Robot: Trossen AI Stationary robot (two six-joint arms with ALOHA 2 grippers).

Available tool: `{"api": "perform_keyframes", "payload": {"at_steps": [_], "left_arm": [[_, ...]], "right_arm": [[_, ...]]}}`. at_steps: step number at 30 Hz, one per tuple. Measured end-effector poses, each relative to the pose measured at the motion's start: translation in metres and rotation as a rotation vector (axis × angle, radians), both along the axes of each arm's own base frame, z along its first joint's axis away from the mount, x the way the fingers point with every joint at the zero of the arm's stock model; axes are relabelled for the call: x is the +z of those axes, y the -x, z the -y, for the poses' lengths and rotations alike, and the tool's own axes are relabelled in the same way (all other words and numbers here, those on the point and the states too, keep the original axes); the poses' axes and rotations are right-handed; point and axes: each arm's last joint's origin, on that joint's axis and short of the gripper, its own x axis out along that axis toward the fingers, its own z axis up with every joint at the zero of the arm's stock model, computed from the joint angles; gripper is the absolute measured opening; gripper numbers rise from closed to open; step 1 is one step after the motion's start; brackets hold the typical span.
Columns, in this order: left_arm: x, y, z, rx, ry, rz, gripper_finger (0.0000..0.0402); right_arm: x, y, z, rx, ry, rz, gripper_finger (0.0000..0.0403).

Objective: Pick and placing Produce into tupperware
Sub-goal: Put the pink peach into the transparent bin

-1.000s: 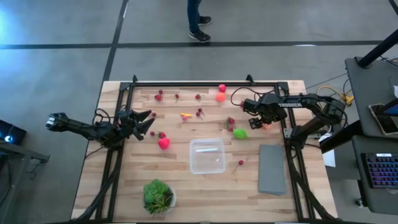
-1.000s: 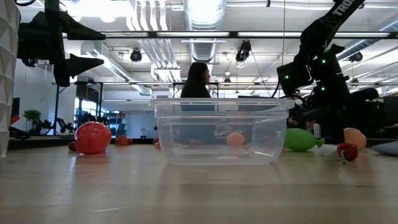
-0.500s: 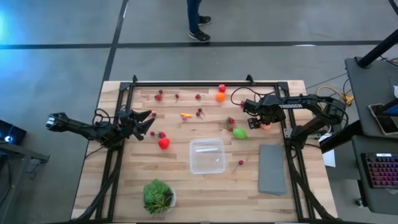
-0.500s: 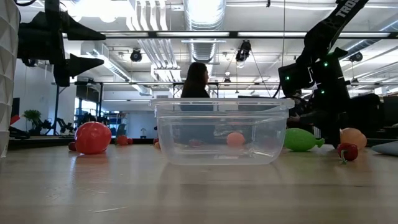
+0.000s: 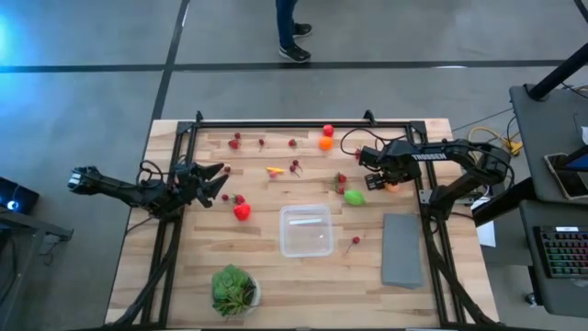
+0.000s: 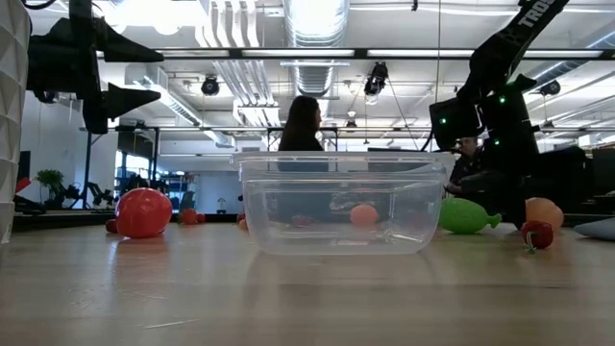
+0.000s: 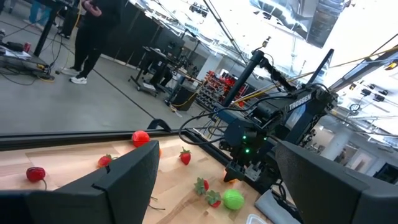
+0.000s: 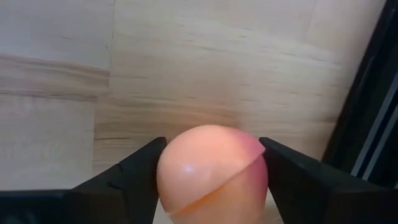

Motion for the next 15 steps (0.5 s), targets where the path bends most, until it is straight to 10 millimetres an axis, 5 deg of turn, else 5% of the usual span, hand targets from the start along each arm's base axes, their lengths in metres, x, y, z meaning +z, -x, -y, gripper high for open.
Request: {"api": "perform_keyframes", "payload": {"at_steps": [15], "left_arm": [[0.000, 0.000, 0.000, 0.000, -0.001, -0.002, 0.0309]], "right_arm": [[0.022, 0.005, -0.007, -0.002, -0.011, 0.130, 0.0235]]}}
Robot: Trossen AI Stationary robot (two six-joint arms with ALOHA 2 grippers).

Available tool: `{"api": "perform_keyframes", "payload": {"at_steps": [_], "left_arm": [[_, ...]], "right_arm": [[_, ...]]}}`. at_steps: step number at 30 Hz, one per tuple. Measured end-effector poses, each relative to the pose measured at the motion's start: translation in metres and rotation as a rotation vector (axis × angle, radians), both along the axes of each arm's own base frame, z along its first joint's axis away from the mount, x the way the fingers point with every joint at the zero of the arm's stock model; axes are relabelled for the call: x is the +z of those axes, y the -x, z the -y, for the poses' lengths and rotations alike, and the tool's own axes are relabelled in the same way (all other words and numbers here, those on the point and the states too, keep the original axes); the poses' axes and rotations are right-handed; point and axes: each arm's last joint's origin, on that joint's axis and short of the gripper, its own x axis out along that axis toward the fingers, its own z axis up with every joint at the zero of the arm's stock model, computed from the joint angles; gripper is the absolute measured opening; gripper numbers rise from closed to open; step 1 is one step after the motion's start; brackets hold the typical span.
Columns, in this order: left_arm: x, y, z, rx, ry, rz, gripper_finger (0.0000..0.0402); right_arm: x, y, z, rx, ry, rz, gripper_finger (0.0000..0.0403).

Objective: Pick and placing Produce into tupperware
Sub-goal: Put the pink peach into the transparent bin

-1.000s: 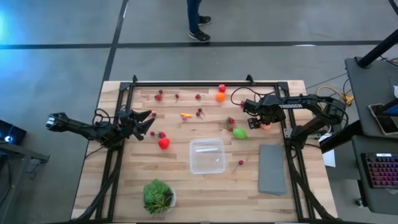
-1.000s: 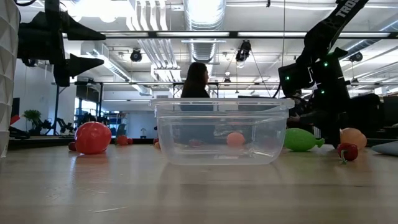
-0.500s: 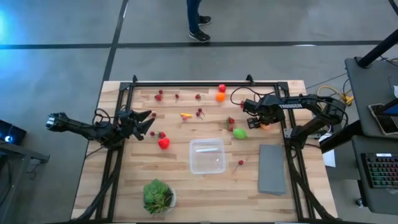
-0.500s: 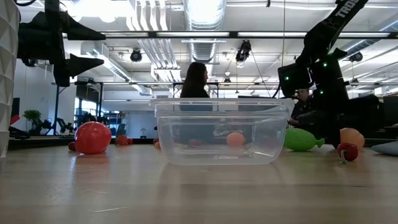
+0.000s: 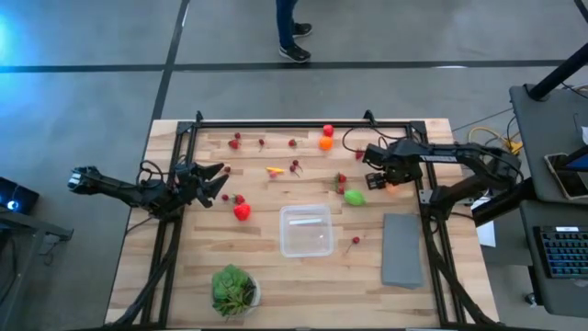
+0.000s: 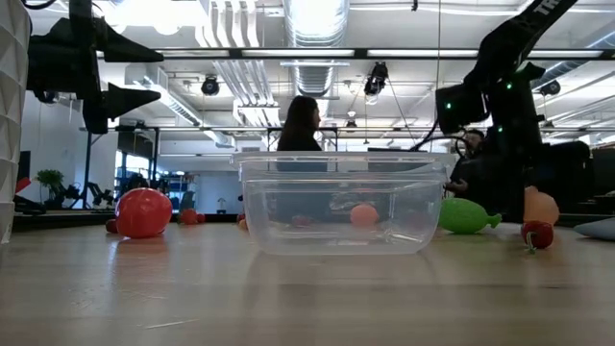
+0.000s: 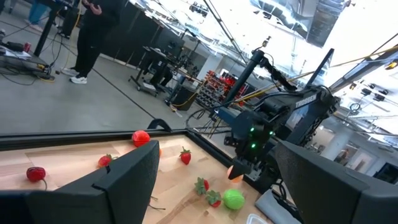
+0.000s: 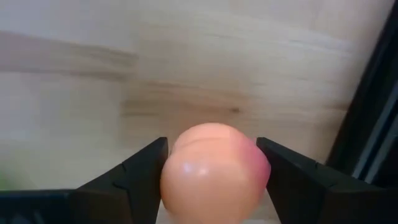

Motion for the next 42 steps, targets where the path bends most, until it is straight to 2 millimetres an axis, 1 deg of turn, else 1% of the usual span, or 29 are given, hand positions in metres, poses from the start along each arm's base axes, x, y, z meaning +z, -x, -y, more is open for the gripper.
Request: {"api": "perform_keyframes", "payload": {"at_steps": [6, 10, 13, 18, 22, 24, 26, 28, 32, 35, 38, 42], "left_arm": [[0.000, 0.000, 0.000, 0.002, 0.000, -0.002, 0.0309], [0.000, 0.000, 0.000, 0.003, 0.000, -0.002, 0.0309], [0.000, 0.000, 0.000, 0.003, 0.002, 0.003, 0.0309], [0.000, 0.000, 0.000, 0.003, 0.002, 0.005, 0.0309], [0.000, 0.000, 0.000, 0.002, 0.009, 0.010, 0.0309], [0.000, 0.000, 0.000, -0.001, 0.027, 0.020, 0.0309], [0.000, 0.000, 0.000, -0.004, 0.046, 0.029, 0.0309], [0.000, 0.000, 0.000, -0.009, 0.044, 0.022, 0.0309], [-0.002, -0.002, 0.001, -0.032, 0.038, 0.009, 0.0309], [-0.002, -0.003, 0.002, -0.073, 0.030, -0.002, 0.0309], [-0.004, -0.005, 0.004, -0.136, 0.021, -0.014, 0.0309], [-0.005, -0.007, 0.007, -0.212, 0.012, -0.026, 0.0309]], "right_arm": [[0.028, -0.004, -0.011, 0.047, 0.013, 0.165, 0.0236], [0.040, -0.006, -0.020, 0.076, 0.023, 0.227, 0.0232], [0.047, -0.015, -0.028, 0.119, -0.010, 0.293, 0.0231], [0.067, -0.042, -0.050, 0.252, -0.044, 0.482, 0.0231], [0.084, -0.072, -0.071, 0.378, -0.063, 0.658, 0.0231], [0.091, -0.088, -0.082, 0.434, -0.066, 0.715, 0.0231], [0.093, -0.103, -0.090, 0.478, -0.075, 0.718, 0.0231], [0.090, -0.120, -0.097, 0.528, -0.087, 0.701, 0.0231], [0.077, -0.156, -0.114, 0.669, -0.155, 0.660, 0.0231], [0.067, -0.180, -0.126, 0.751, -0.161, 0.615, 0.0231], [0.061, -0.196, -0.133, 0.804, -0.130, 0.551, 0.0231], [0.062, -0.206, -0.140, 0.844, -0.096, 0.504, 0.0231]]}}
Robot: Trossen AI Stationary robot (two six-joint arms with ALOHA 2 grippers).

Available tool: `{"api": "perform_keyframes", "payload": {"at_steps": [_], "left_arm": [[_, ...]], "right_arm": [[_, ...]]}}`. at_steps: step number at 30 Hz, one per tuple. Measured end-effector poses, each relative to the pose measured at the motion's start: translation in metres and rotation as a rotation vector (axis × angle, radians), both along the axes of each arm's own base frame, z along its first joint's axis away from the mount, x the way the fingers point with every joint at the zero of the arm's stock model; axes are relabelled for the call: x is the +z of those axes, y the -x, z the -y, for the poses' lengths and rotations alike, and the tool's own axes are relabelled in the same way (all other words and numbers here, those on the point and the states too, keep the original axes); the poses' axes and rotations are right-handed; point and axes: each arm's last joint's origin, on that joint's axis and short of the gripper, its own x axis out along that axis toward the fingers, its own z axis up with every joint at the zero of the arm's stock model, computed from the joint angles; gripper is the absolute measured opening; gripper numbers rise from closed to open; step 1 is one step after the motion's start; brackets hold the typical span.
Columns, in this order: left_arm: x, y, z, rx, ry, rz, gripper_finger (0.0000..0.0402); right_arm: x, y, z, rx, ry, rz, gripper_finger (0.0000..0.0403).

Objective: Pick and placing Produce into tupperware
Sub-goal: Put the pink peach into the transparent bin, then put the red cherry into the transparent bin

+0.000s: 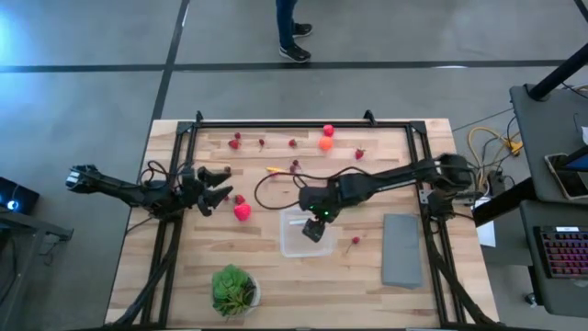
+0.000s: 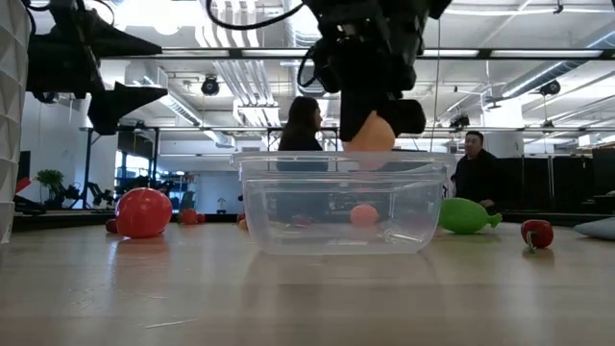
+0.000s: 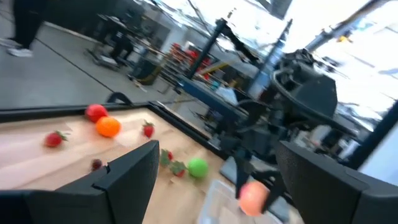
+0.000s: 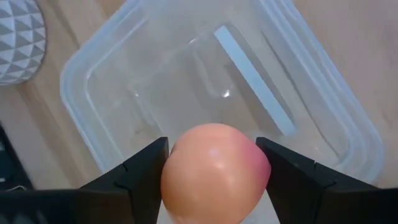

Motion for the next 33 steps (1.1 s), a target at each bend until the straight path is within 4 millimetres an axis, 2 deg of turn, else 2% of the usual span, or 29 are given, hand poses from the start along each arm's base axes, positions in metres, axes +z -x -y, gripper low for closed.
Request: {"api": "perform_keyframes", "payload": {"at_steps": [6, 14, 18, 26, 33], "left_arm": [[-0.001, -0.001, 0.001, -0.030, -0.007, -0.010, 0.0309], [-0.001, -0.001, 0.001, -0.029, -0.010, -0.016, 0.0309], [-0.001, -0.001, 0.001, -0.029, -0.009, -0.014, 0.0309], [-0.001, -0.002, 0.001, -0.031, -0.009, -0.013, 0.0309], [0.009, 0.000, 0.001, -0.058, 0.095, 0.118, 0.0309]], "right_arm": [[0.014, 0.001, -0.003, 0.005, 0.099, 0.051, 0.0237], [0.027, 0.013, 0.001, -0.027, 0.176, 0.032, 0.0307], [0.031, 0.019, 0.002, -0.028, 0.197, 0.006, 0.0328], [0.043, 0.051, 0.006, 0.012, 0.241, -0.171, 0.0327], [0.071, 0.068, 0.009, -0.109, 0.250, -0.077, 0.0327]]}}
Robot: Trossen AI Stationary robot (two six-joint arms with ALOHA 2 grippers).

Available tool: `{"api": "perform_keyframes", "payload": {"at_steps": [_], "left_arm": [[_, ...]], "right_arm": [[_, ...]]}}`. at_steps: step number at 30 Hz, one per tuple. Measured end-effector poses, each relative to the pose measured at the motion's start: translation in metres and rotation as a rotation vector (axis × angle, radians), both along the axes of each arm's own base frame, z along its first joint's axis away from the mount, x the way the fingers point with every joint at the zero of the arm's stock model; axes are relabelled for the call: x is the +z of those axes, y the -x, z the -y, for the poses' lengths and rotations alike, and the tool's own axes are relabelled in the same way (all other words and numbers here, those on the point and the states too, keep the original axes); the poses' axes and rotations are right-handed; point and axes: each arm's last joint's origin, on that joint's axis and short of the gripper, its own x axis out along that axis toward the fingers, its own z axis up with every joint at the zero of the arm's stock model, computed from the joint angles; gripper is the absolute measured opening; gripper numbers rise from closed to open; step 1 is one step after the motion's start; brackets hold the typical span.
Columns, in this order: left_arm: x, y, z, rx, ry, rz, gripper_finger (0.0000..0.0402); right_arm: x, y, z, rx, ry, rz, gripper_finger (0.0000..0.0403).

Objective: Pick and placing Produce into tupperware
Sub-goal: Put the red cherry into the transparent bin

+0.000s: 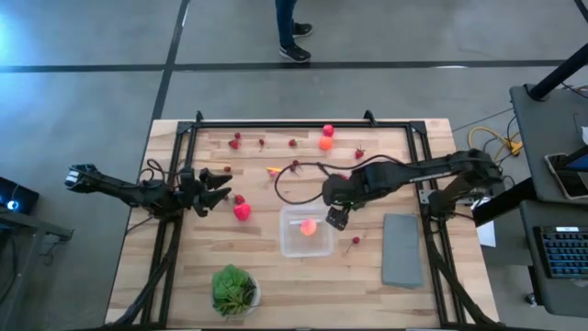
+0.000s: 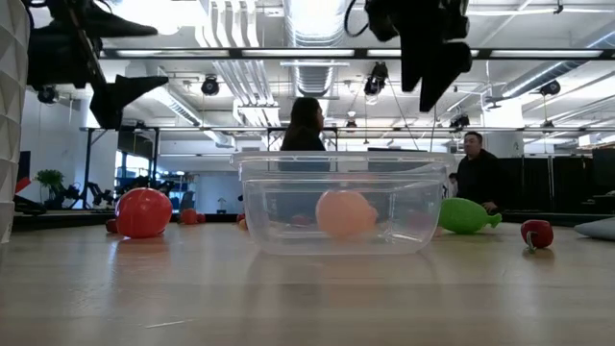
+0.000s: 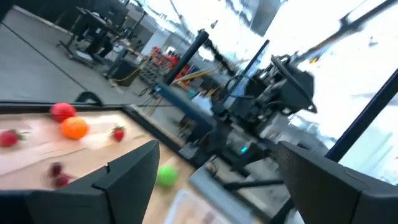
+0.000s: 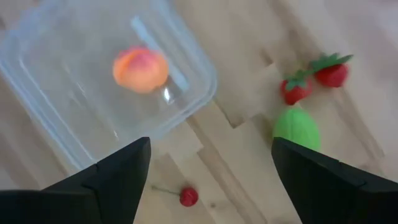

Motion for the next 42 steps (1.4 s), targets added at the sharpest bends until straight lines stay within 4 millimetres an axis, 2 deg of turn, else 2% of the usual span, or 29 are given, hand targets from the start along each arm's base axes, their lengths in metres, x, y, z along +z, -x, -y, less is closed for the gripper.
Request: {"api": "perform_keyframes", "payload": {"at_steps": [8, 12, 19, 25, 32, 35, 42], "left_arm": [[0.006, 0.002, -0.002, 0.051, 0.059, 0.076, 0.0309], [0.008, 0.004, -0.006, 0.180, 0.049, 0.067, 0.0309], [0.023, 0.009, -0.010, 0.313, 0.109, 0.133, 0.0309], [0.035, 0.006, -0.009, 0.366, -0.044, 0.056, 0.0309], [0.077, -0.005, -0.005, 0.348, -0.312, -0.034, 0.0309], [0.096, -0.010, -0.004, 0.355, -0.297, -0.059, 0.0309], [0.134, -0.018, -0.003, 0.404, -0.263, -0.072, 0.0309]], "right_arm": [[0.033, 0.025, 0.005, -0.150, 0.051, 0.142, 0.0327], [0.042, 0.033, 0.007, -0.182, 0.072, 0.183, 0.0327], [0.047, 0.038, 0.009, -0.199, 0.090, 0.207, 0.0327], [0.046, 0.038, 0.009, -0.189, 0.095, 0.199, 0.0327], [0.045, 0.049, 0.017, -0.153, 0.170, 0.097, 0.0327], [0.051, 0.058, 0.025, -0.157, 0.189, 0.094, 0.0327], [0.068, 0.086, 0.050, -0.181, 0.196, 0.225, 0.0327]]}}
